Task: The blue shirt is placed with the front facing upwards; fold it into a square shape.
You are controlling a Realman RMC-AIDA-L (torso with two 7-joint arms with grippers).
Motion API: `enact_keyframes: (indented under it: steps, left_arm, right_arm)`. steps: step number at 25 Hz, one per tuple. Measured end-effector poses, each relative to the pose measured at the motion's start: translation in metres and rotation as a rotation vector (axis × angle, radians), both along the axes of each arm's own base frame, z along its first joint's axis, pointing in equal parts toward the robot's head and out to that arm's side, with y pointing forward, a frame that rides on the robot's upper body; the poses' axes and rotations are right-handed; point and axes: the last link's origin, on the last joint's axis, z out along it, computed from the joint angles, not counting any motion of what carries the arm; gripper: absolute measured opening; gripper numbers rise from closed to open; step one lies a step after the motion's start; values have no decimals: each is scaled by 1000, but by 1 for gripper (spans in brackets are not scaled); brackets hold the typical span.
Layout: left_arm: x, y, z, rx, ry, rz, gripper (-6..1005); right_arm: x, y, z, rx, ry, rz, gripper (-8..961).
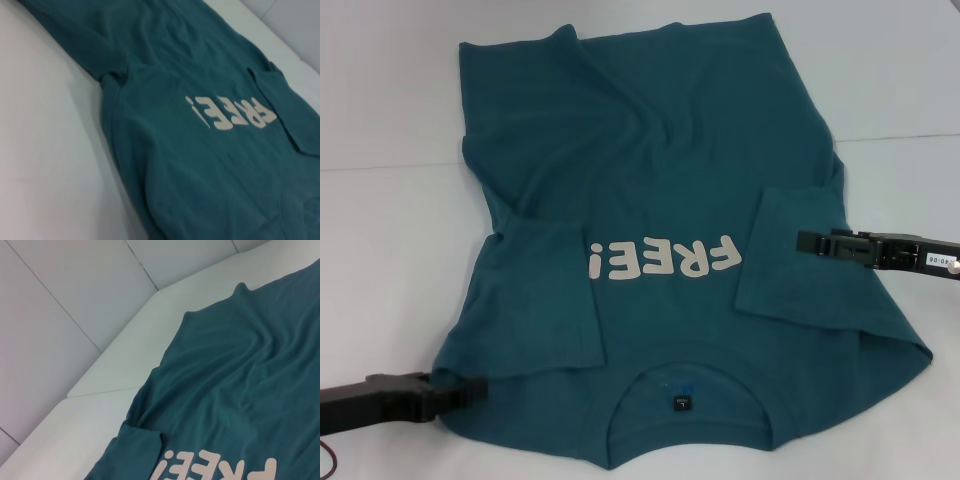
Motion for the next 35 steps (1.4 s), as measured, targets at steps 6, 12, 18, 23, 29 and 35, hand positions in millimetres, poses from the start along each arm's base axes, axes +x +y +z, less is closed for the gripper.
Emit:
enact_keyframes:
  steps: [6,12,18,23,29,35]
  left_arm:
    - [0,0,-1,-10,11,3,564]
    - [1,2,-1,-9,12,5,303]
    - [2,3,0,-10,13,4,95]
    - [2,4,1,-12,13,2,32]
    - [5,7,3,-10,4,2,7]
    - [5,8,5,-4,-6,15,6]
  right_arm:
    - [1,0,0,1,-1,-1,921]
    - [1,-1,1,3,3,-3,920]
    - [1,-1,1,5,4,-4,918]
    - [3,-1,1,4,-4,-7,917]
    - [15,-4,5,-42,-48,-71,916]
    - [42,-15,16,-73,-90,-222,915]
